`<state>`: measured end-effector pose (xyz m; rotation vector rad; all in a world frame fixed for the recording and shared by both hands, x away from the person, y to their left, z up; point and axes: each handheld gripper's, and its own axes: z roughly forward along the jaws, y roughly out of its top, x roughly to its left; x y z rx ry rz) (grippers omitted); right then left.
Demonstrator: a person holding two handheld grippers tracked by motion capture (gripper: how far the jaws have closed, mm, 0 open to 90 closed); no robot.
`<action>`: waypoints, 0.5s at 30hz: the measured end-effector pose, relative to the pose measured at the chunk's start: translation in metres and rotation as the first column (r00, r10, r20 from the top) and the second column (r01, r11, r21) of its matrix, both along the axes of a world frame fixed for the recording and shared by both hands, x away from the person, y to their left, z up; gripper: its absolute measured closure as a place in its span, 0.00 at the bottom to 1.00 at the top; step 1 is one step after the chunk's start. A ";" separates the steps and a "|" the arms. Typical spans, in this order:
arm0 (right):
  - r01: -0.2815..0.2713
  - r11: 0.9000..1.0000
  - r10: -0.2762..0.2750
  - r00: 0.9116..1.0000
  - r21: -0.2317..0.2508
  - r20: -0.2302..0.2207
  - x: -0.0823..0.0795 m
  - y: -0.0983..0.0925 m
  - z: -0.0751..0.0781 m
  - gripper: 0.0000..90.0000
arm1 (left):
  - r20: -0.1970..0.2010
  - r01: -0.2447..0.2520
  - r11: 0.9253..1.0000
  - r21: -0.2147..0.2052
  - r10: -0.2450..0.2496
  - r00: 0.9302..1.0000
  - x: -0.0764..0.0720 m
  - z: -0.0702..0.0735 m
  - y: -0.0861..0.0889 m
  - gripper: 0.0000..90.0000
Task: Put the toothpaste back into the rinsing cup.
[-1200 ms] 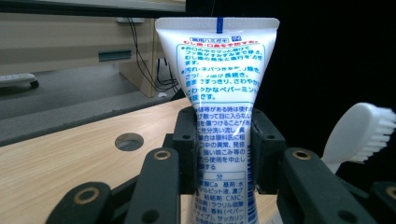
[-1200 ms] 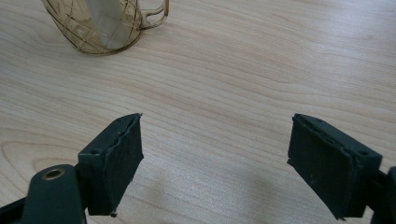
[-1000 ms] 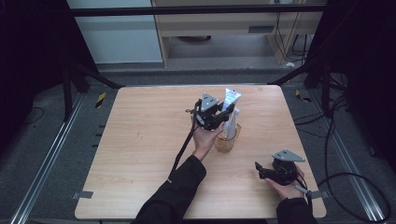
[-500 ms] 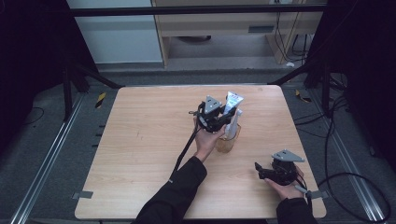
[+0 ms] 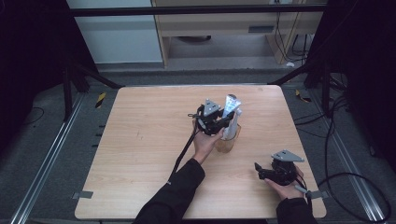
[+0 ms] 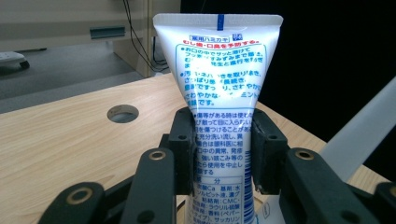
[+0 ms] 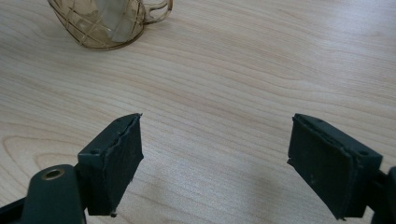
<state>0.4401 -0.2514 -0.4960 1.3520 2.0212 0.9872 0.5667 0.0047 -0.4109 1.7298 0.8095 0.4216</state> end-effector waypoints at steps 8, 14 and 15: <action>0.002 1.000 -0.002 1.000 -0.001 0.000 0.001 0.001 0.000 0.20 | -0.018 0.003 0.998 0.055 -0.002 1.000 -0.004 -0.006 0.008 0.71; -0.001 1.000 0.001 1.000 -0.003 -0.001 0.001 0.003 0.000 0.20 | -0.027 0.011 0.997 0.080 -0.009 1.000 -0.009 -0.013 0.011 0.70; -0.001 1.000 0.001 1.000 -0.004 -0.001 0.001 0.003 0.000 0.20 | -0.028 0.015 0.996 0.084 -0.012 1.000 -0.009 -0.014 0.012 0.70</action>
